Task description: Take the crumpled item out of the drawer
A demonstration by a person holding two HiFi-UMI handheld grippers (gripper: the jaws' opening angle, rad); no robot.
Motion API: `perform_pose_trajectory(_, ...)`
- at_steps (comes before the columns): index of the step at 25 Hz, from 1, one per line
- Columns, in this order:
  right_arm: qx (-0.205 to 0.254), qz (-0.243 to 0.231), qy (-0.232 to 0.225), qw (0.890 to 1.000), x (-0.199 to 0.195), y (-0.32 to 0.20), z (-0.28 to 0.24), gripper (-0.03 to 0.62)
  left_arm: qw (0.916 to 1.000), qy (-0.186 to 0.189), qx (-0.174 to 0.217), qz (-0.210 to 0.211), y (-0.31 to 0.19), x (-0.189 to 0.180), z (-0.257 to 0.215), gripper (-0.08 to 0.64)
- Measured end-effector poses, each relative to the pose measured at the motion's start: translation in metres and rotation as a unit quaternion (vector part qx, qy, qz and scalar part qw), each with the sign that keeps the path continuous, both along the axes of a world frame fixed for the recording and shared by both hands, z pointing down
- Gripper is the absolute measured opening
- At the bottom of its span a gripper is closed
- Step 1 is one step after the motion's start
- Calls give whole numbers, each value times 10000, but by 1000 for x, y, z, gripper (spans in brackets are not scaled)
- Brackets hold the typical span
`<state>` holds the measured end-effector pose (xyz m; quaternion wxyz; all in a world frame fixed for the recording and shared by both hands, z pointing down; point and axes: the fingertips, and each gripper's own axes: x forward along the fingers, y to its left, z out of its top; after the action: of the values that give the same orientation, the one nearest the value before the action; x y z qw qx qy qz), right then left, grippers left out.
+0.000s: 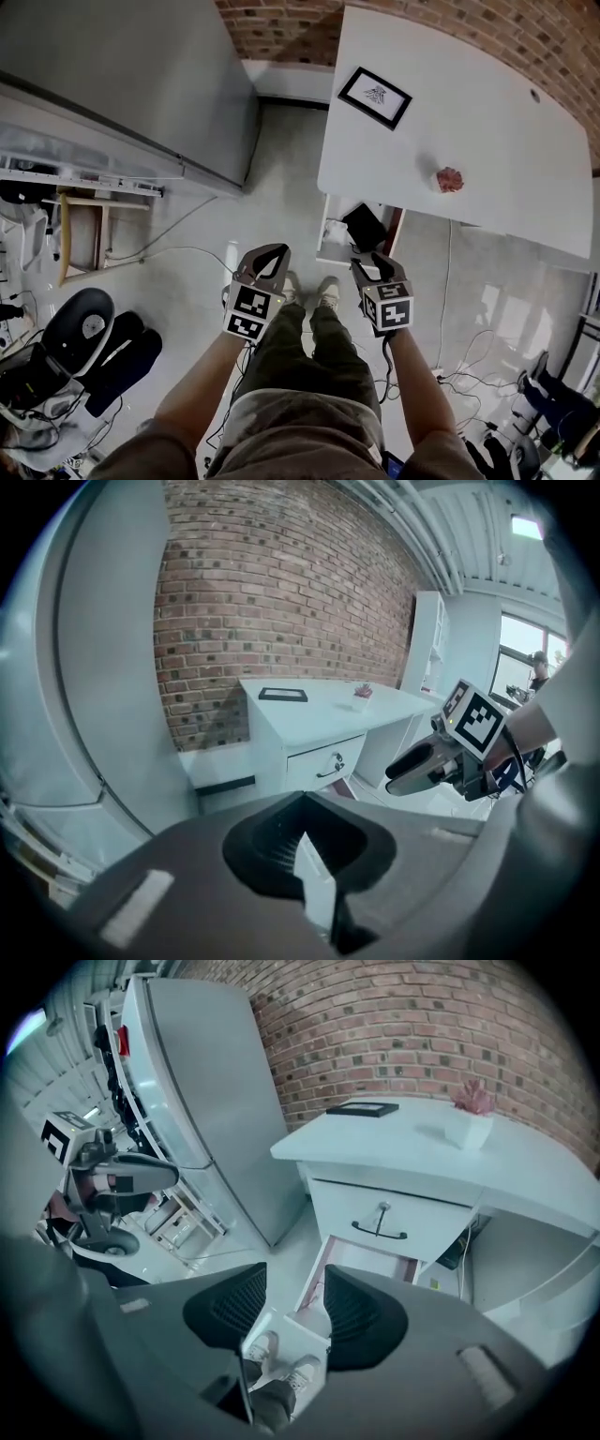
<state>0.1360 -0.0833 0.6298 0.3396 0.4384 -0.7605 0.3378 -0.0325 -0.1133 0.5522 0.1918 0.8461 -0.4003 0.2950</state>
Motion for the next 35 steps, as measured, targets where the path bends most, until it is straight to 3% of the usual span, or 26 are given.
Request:
perform_pose_trajectory(8,-239,-16,186,9995,5,-11,101,221,9997,-113,-123,-155,-2,-15,89,0)
perform_pose_trajectory(11,-349,-167,295,9988,4,-15,139,224,9996,-165,-209,-43,0,-17,124,0)
perform_pose_trajectory(17,-481,-542,484,9962,-1,-24,209,231,9980,-248,-156,565,-5,-16,187,1)
perform_pose_trajectory(29,-819,-1248,826,9853,-15,-54,331,242,9981,-297,-182,501,-29,-25,283,1)
perform_pose_trajectory(35,-787,-1769,1037,9756,-26,-61,370,244,9951,-296,-151,932,-27,-12,312,1)
